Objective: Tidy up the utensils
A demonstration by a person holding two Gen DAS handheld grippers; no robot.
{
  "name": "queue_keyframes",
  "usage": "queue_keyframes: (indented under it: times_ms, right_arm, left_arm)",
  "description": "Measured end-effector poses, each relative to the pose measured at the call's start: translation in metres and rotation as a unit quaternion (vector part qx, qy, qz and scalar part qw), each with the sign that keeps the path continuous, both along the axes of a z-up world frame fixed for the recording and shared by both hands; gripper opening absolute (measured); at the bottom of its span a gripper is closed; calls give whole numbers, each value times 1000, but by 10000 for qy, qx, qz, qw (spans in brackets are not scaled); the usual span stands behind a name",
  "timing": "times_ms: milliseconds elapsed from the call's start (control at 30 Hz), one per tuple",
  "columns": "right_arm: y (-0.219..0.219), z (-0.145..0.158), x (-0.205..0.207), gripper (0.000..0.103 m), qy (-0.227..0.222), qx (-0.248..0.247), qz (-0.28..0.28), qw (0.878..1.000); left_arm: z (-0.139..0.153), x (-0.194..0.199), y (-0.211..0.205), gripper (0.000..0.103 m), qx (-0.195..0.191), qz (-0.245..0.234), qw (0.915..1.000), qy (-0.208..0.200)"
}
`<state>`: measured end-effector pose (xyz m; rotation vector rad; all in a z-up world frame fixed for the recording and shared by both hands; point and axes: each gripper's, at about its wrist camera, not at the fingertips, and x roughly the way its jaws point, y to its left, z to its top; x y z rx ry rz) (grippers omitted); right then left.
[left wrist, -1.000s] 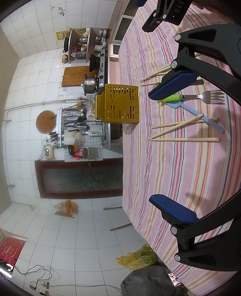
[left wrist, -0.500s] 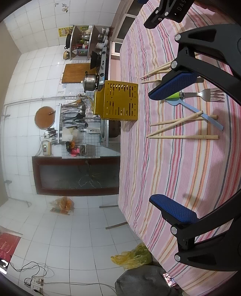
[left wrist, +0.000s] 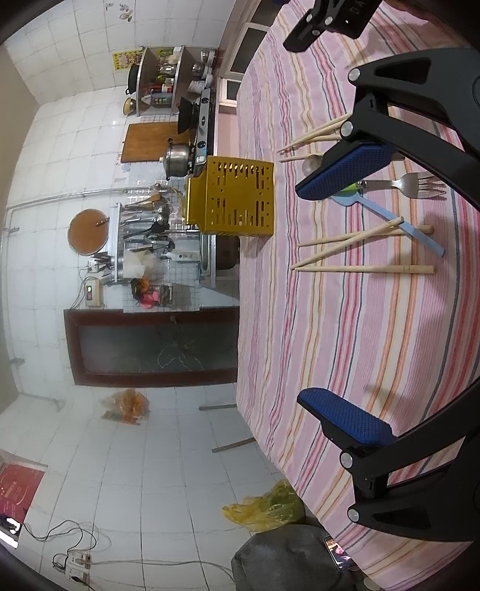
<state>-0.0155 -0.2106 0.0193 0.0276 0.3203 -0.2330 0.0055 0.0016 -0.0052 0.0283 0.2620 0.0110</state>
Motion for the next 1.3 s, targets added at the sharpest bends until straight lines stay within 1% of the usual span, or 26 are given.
queue_keyframes:
  times_ms: [67,167,233,300,367,400,533,600,667,733,800,867,967,1067,1133,1233,1300]
  right_arm:
    - [0,-2,6,99,168,34,80,9998]
    - [1,-5,15,99,391,17,125,9992]
    - [0,-6,24,99,641,41,105,9979]
    - [-3,-5,33,99,787,175,126,9967]
    - [-5,-3,44,99,877,175,84,9960]
    - [-6,0,50,99,899,138,103,9958]
    - [-8,10,78,99,968,36,51,9953]
    - [-9,12,101,99,1126,58,71,9936]
    - [-10,6,123,99,1338,69,36,9910]
    - [-13,-2,140,99,1578,71,-22,9874]
    - [-14,-15,154,99,1816,-2,-120,9833]
    - [-17,-24,161,99,2009,49,-174,9794]
    - [-26,-31,166,99,2158,275,-244,9757]
    - [-32,-36,172,99,2263,366,-324,9728]
    - [-31,-39,177,99,2320,465,-285,9712]
    - [-27,-41,181,99,2364,371,-253,9706]
    - [-25,-46,185,99,2455,310,-242,9686]
  left_arm:
    - [-1,3,-1,98,5,-107,9999,99]
    - [-4,13,-1,98,-43,-203,9991,369]
    - [-6,27,1,98,-103,-287,9970,715]
    - [-8,42,7,98,-248,-328,9939,1021]
    - [-6,56,13,98,-352,-286,9916,1212]
    - [-6,62,14,98,-341,-257,9908,1286]
    - [4,89,14,98,-185,-296,9893,1417]
    - [8,104,12,98,-42,-322,9892,1429]
    - [9,120,12,98,-25,-392,9881,1484]
    - [6,140,13,98,-109,-587,9837,1695]
    - [2,152,12,98,-35,-576,9818,1811]
    - [-3,162,12,98,56,-550,9803,1896]
    - [-14,176,16,98,50,-382,9781,2044]
    - [-25,189,17,98,-69,-362,9718,2329]
    - [-30,195,16,98,-24,-338,9696,2423]
    - [-38,201,14,98,100,-303,9676,2504]
    - [-42,203,14,98,108,-289,9656,2580]
